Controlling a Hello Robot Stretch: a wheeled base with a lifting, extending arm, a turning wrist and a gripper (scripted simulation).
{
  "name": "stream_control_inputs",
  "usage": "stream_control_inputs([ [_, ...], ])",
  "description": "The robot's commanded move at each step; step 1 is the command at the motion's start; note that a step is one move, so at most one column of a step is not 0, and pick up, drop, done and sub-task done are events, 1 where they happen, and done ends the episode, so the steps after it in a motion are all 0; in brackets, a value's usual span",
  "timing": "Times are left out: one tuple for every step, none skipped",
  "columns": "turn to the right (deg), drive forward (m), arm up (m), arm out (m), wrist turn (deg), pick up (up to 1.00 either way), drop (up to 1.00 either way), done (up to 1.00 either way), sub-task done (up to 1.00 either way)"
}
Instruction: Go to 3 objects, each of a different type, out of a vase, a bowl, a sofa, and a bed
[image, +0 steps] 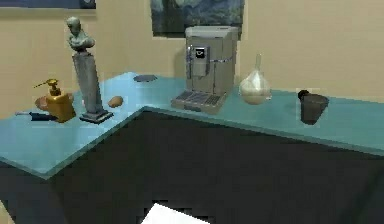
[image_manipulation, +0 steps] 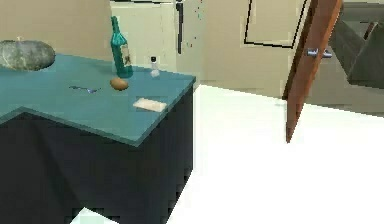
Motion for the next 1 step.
stream_control_inputs([
  [0.0,0.20,0.00,0.00,0.0,0.00,0.00,0.00,0.00],
])
